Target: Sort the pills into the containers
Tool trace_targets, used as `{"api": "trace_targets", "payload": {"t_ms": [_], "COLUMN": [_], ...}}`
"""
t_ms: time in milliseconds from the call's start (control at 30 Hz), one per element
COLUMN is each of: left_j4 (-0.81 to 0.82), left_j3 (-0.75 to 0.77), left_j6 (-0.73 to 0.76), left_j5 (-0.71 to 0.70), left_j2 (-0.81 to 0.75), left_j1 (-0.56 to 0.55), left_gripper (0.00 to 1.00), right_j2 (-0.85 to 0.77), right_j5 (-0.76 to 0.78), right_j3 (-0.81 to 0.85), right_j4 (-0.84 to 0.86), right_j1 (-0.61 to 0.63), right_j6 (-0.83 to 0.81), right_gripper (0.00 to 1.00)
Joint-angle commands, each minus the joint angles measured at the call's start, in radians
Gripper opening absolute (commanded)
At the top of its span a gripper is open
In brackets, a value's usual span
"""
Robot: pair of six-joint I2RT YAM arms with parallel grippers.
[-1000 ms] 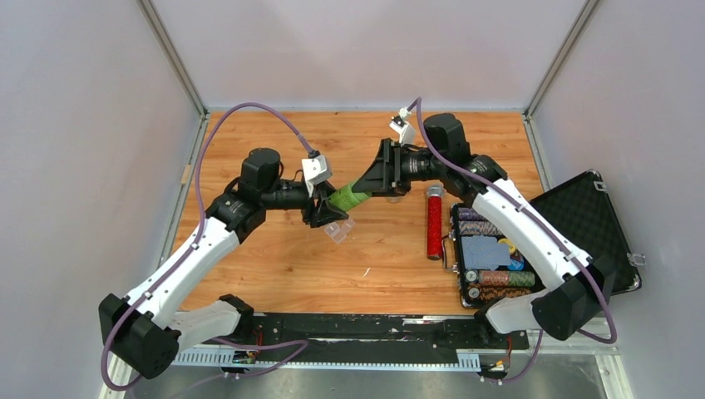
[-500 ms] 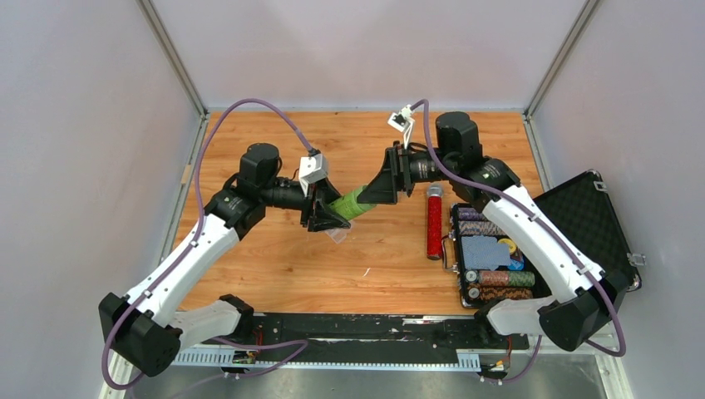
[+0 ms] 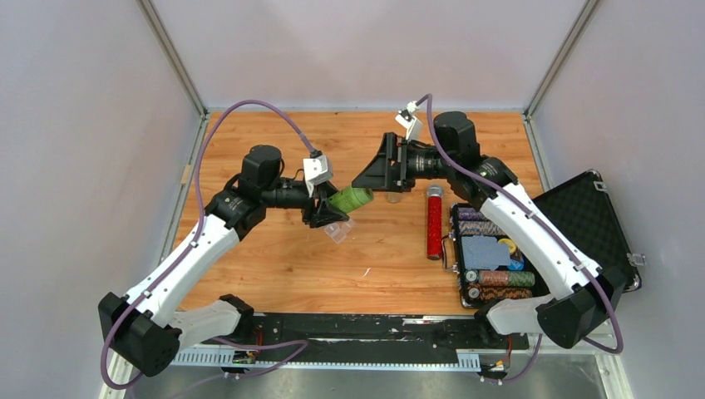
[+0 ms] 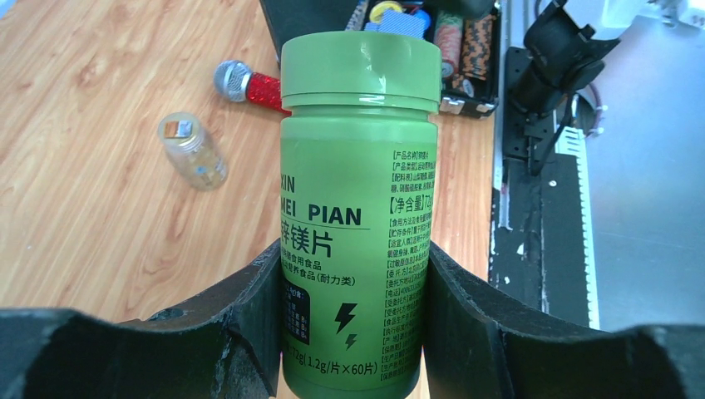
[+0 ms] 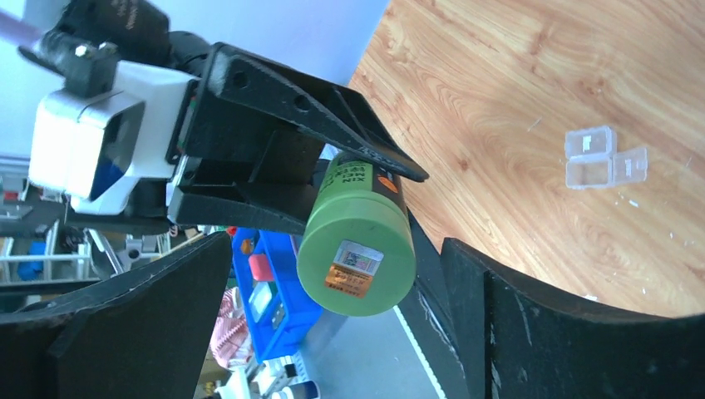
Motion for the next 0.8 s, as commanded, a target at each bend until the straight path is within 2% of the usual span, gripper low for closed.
{"api": "trace_targets", "payload": {"t_ms": [0,100,200,333,367,400,533,667,767], "left_j4": [0.0,-0.004,-0.008,-0.063,-0.088,-0.108,-0.14,-0.161,-0.171], "left_j3": [0.038,0.035,0.032,0.051,0.056,0.065,0.08,0.095,0.102], "left_j6": [0.055,0.057,0.056,0.063,0.067,0.068,0.07,0.069,0.072], "left_j5": [-0.052,-0.067,-0.072,-0.042,-0.038,-0.025,0.017,0.09,0.13], "left_j2": [-0.029,-0.031,-0.032,-0.022,-0.018,-0.011,-0.002,-0.003,-0.005], "left_j1": [-0.001,-0.001,-0.001,0.0,0.0,0.0,0.0,0.001,0.0], "left_gripper": [0.0,0.0,0.0,0.0,0.0,0.0,0.0,0.0,0.0], "right_j2": [0.037,0.052,0.05,0.051,0.052,0.052,0.039,0.023,0.012], "right_j5": [0.05,0.046,0.06,0.006,-0.016,-0.035,-0.09,-0.21,-0.226], "right_j3": [-0.005,-0.01,-0.012,0.002,0.008,0.013,0.011,-0.011,-0.008], "right_j4": [-0.032,-0.033,-0.028,0.006,0.014,0.019,0.026,0.049,0.05], "right_j1": [0.01,0.012,0.012,0.015,0.015,0.015,0.014,0.014,0.014], "right_j6": [0.086,0.104,0.121,0.091,0.069,0.028,-0.138,-0.32,-0.379], "right_gripper": [0.97,0.87,0.71,0.33,0.18,0.13,0.09,0.07,0.2]}}
